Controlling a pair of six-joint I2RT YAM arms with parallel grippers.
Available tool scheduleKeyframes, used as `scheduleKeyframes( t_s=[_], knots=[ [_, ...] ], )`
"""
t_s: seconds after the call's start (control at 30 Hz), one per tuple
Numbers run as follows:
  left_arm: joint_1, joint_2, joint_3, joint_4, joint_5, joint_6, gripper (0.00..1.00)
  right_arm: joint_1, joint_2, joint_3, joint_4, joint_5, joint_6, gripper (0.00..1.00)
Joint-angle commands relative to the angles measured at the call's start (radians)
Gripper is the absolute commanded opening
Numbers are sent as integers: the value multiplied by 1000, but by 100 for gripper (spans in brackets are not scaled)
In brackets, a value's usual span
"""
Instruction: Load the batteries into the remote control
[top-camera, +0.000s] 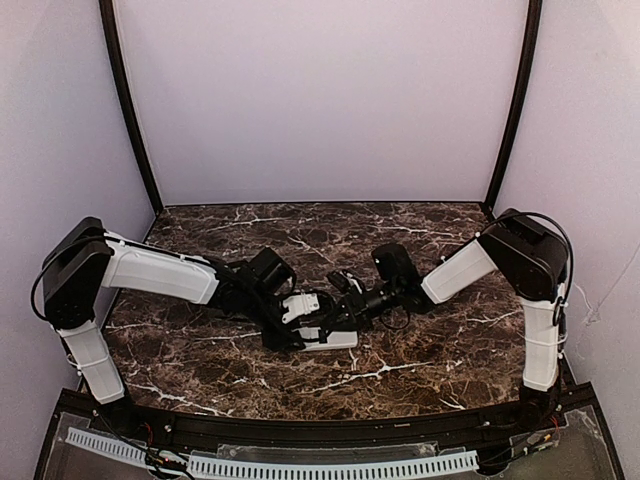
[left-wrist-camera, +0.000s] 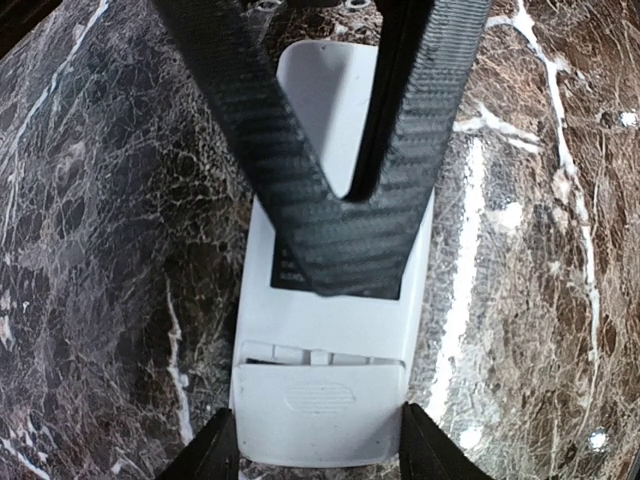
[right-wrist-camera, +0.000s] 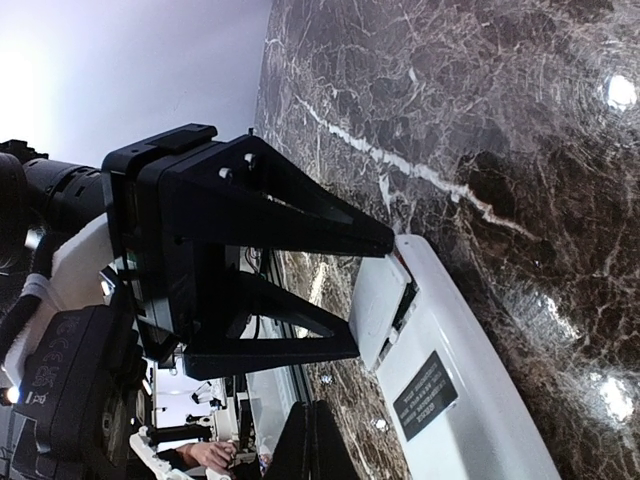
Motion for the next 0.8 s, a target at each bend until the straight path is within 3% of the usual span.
scheduleKeyframes(
  t_s=[0.0, 0.5, 0.6, 0.77],
  knots=[
    [-2, -32, 21, -63, -43, 28, 53, 6, 7, 16, -18, 6, -26, 0],
    [-1, -30, 78, -128, 19, 138, 55, -45, -74, -40, -3, 25, -60, 0],
    [4, -26, 92, -147, 30, 152, 55, -59, -127, -44, -78, 53, -108, 0],
    [22, -23, 96, -167, 27, 165, 55, -65, -189, -71, -265, 126, -220, 18]
  ],
)
